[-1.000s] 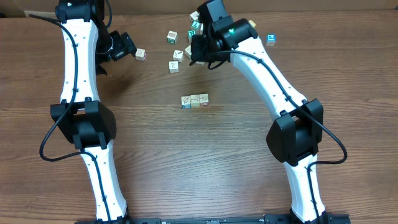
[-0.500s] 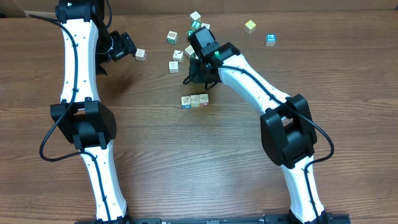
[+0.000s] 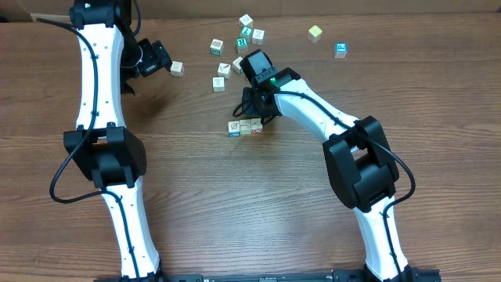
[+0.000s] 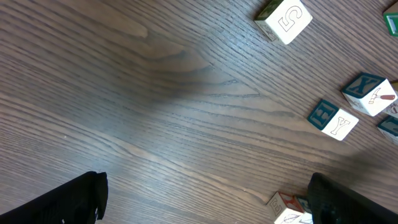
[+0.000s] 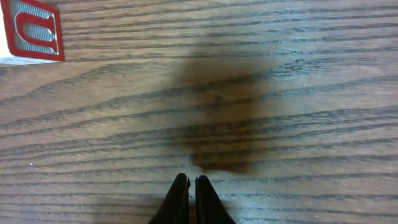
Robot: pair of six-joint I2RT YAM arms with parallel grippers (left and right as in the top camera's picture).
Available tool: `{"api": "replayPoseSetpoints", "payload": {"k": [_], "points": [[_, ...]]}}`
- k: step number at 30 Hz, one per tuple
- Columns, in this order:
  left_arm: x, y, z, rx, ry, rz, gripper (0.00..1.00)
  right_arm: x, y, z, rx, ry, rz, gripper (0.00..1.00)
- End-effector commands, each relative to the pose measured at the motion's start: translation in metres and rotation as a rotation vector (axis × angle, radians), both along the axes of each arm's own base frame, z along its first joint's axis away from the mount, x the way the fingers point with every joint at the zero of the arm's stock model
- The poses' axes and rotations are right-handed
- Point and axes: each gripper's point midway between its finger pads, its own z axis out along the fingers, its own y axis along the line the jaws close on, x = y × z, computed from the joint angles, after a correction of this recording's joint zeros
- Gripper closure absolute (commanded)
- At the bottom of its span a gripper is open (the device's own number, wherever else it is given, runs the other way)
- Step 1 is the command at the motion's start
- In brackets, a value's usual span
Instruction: Form a horizontal line
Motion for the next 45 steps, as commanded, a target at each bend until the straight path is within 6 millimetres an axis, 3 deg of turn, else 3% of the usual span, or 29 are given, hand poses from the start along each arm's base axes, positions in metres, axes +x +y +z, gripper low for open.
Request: {"api": "replayPoseSetpoints", "payload": {"k": [1,25,32,40,43,45], "points": [[0.003,-0.001,0.011,-0.004,-0.033,-0.008,0.0,-0.003,-0.003,-0.004,-0.008,0.018,-0.006,0.96],[0.003,-0.001,0.011,-0.004,-0.033,-0.007,0.0,-0.015,-0.007,-0.008,-0.022,0.068,-0.001,0.95],[0.003,-0.001,0.011,-0.004,-0.033,-0.008,0.0,-0.011,-0.006,-0.006,-0.016,0.051,0.003,0.84],[0.003,-0.001,0.011,-0.004,-0.033,-0.008,0.0,0.023,-0.04,-0.001,-0.045,-0.031,-0.086,0.83],[0.003,-0.001,0.011,-0.004,-0.033,-0.007,0.01,0.036,-0.07,-0.002,-0.047,-0.028,-0.147,0.75],[0.003,-0.001,0.011,-0.004,-0.033,-0.008,0.0,0.043,-0.086,-0.001,-0.048,-0.029,-0.178,0.58]]}}
